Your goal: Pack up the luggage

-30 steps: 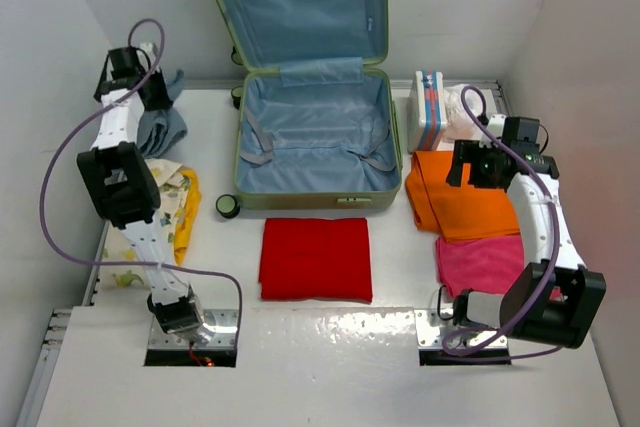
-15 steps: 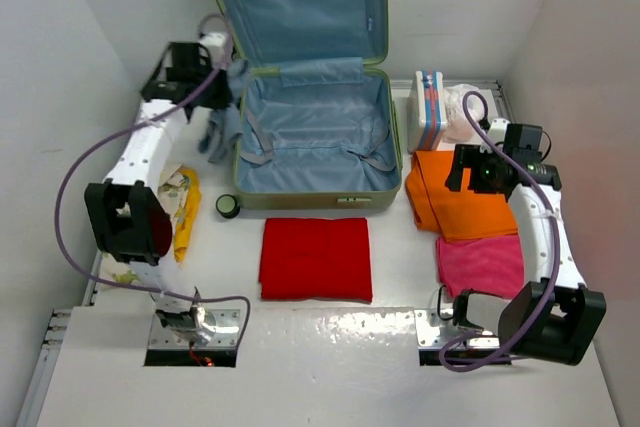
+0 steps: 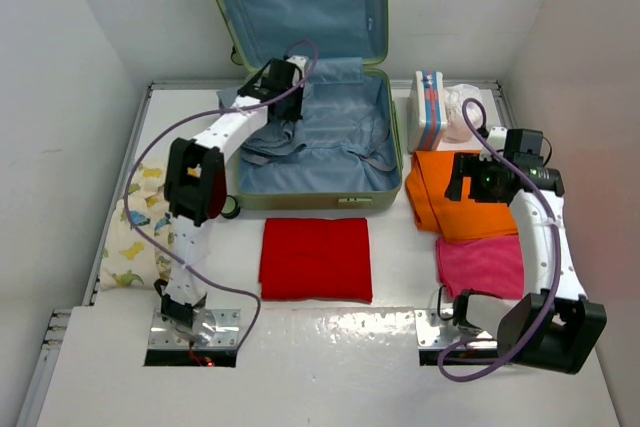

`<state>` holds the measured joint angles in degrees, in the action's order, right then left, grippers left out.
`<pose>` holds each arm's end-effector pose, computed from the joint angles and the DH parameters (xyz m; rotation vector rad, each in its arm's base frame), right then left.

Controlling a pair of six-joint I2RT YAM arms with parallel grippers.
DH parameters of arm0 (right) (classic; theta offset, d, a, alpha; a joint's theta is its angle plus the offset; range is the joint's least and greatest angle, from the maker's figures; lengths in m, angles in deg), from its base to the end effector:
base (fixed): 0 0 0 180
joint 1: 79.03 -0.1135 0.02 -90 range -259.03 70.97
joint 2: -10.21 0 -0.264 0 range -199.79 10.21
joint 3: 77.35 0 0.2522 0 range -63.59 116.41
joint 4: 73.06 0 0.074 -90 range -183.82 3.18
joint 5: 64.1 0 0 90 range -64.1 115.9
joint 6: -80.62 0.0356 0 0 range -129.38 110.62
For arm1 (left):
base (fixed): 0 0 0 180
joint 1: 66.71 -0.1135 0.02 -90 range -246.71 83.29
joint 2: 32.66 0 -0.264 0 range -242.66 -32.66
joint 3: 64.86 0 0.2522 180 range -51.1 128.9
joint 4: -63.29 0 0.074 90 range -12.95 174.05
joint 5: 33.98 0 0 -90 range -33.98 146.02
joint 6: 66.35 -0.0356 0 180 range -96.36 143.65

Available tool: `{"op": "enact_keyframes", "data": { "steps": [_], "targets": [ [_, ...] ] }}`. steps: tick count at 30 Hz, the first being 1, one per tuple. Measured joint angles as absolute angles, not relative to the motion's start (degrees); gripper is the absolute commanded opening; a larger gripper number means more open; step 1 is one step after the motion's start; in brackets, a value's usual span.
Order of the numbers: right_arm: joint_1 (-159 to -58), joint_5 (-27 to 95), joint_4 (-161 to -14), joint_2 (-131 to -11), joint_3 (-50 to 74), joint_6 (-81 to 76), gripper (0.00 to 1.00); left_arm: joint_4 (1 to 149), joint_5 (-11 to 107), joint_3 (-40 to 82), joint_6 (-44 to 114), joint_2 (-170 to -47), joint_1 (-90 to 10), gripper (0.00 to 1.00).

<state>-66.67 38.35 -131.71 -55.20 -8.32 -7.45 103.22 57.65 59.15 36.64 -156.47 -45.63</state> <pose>0.2206 -0.0405 0.2804 0.2265 2.4996 0.2006 0.4701 -0.1801 0.2637 0.1456 2.2749 -0.2823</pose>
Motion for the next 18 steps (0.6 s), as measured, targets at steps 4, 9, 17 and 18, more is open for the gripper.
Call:
{"op": "enact_keyframes", "data": {
  "steps": [4, 9, 17, 18],
  "targets": [
    [-66.7, 38.3, -133.0, -53.4, -8.3, -7.9, 0.85, 100.2, 56.9, 63.0, 36.4, -164.6, -45.6, 0.0],
    [-66.4, 38.3, -134.1, -51.1, -9.2, -8.1, 0.85, 98.5, 55.2, 66.8, 35.0, -170.5, -44.5, 0.0],
    [-66.0, 37.9, -134.5, -49.6, -11.5, -8.1, 0.85, 91.7, 48.3, 66.3, 36.8, -170.5, -42.8, 0.0],
    [-66.0, 37.9, -134.5, -49.6, -11.8, -8.1, 0.85, 90.8, 47.7, 66.3, 37.4, -170.5, -42.7, 0.02]
  ]
}}
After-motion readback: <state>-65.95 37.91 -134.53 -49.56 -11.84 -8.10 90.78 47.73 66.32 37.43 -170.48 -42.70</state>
